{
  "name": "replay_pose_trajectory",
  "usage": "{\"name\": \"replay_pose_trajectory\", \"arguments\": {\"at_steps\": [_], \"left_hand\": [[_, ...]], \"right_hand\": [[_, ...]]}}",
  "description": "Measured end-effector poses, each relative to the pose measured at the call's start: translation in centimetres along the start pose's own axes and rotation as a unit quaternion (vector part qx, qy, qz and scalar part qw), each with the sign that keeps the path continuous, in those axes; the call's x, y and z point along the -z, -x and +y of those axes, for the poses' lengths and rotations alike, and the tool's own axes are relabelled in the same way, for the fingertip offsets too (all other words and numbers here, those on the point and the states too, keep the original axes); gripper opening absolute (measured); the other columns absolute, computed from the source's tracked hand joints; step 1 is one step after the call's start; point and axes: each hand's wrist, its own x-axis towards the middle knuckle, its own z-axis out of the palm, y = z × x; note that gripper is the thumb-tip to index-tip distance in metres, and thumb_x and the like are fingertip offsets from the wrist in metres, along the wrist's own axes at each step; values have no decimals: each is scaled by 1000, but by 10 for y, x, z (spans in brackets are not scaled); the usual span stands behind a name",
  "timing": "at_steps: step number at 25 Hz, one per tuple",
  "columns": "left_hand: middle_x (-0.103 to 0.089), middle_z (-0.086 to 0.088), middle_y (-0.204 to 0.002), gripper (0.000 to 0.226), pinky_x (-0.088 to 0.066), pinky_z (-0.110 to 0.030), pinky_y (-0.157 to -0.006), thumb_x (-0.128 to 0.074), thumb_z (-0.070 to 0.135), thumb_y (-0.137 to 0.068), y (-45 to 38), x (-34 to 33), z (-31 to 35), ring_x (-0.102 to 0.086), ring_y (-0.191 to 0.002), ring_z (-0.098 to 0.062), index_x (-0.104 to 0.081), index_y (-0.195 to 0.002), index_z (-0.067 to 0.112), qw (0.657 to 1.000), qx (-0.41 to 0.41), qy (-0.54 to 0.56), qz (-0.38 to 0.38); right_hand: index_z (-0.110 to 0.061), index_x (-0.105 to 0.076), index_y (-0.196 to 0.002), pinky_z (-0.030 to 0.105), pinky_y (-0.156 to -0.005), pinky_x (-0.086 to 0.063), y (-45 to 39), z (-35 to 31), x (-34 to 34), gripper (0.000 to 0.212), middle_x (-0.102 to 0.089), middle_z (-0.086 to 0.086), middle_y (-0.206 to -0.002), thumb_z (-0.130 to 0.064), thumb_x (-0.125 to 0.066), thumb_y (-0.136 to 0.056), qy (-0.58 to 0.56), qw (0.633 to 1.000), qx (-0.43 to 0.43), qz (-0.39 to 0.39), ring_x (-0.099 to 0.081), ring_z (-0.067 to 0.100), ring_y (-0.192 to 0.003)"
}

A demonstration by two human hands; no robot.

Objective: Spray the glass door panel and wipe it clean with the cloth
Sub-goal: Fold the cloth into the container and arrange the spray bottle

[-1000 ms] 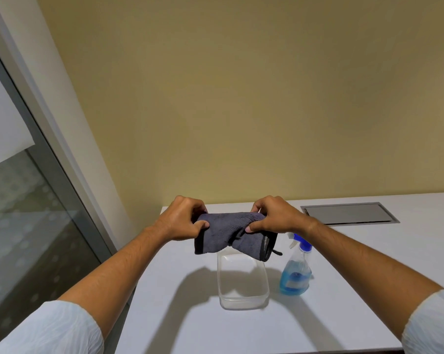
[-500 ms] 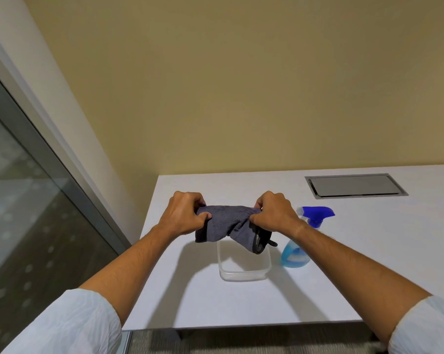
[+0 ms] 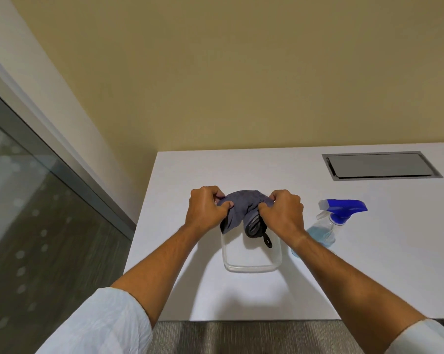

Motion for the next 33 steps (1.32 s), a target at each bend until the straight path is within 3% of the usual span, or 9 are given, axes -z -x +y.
{"name": "replay_pose_trajectory", "arguments": {"at_steps": [6,8,12,16,20,26,28,30,33], "left_hand": [[-64,2,-63,11,-58,-30,-59,-78,16,-73,-19,-32,5,-64,-59,-17,-69,-74,10,996,45,73,15],[-64,2,-64,10,-56,-26,-59,-78,15,-74,-26,-39,2,-63,-60,-17,-69,-74,10,997,55,60,4],[-67,-1,-72,8,-50,-24,-62,-74,13,-76,-30,-47,-12,-63,-69,-19,-71,-82,10,999,46,-25,-15],[-72,-8,-88,16,-54,-33,-71,-66,18,-84,-29,-57,-21,-65,-81,-27,-72,-97,10,988,15,-152,-21],[-69,-11,-90,17,-49,-36,-76,-61,21,-90,-28,-67,-28,-59,-90,-29,-70,-95,8,964,-44,-262,-27],[-68,-5,-102,18,-39,-35,-83,-55,27,-92,-24,-75,-39,-53,-103,-26,-64,-99,13,942,-75,-325,-45],[-63,-7,-121,30,-38,-37,-92,-54,33,-91,-20,-75,-40,-49,-117,-27,-62,-114,14,942,-86,-322,-51],[-43,-12,-148,54,-31,-43,-108,-52,40,-91,-14,-74,-41,-34,-137,-30,-48,-138,14,943,-89,-315,-57],[-15,-14,-162,76,-14,-49,-120,-46,50,-91,-6,-70,-41,-13,-149,-33,-22,-153,15,941,-95,-317,-71]], "right_hand": [[-4,-65,-73,29,-60,-45,-26,12,-8,18,-65,9,-71,-19,-64,-83,-39,998,-40,27,-59,24,-65],[-4,-65,-76,30,-60,-47,-33,20,-13,17,-65,9,-72,-19,-64,-84,-30,999,-34,18,-60,24,-67],[-7,-66,-90,31,-63,-51,-39,33,-28,16,-68,9,-83,-22,-61,-89,32,999,-8,-10,-65,27,-76],[-14,-66,-97,33,-67,-51,-36,41,-39,20,-68,6,-90,-31,-58,-92,147,989,29,-14,-62,25,-81],[-15,-67,-98,31,-64,-43,-36,47,-45,25,-67,6,-94,-36,-54,-95,228,971,76,-6,-55,23,-93],[-17,-62,-114,32,-78,-42,-36,51,-51,38,-62,6,-108,-48,-45,-98,344,933,107,-12,-52,22,-101],[-17,-58,-123,34,-83,-43,-33,50,-51,46,-60,7,-116,-52,-44,-96,346,932,108,-10,-52,24,-105],[-14,-52,-133,39,-91,-43,-29,51,-51,57,-56,11,-131,-54,-47,-93,309,945,105,-4,-51,28,-117],[-13,-34,-149,46,-111,-32,-21,52,-49,75,-32,15,-157,-58,-47,-90,266,960,85,-26,-32,33,-142]]}}
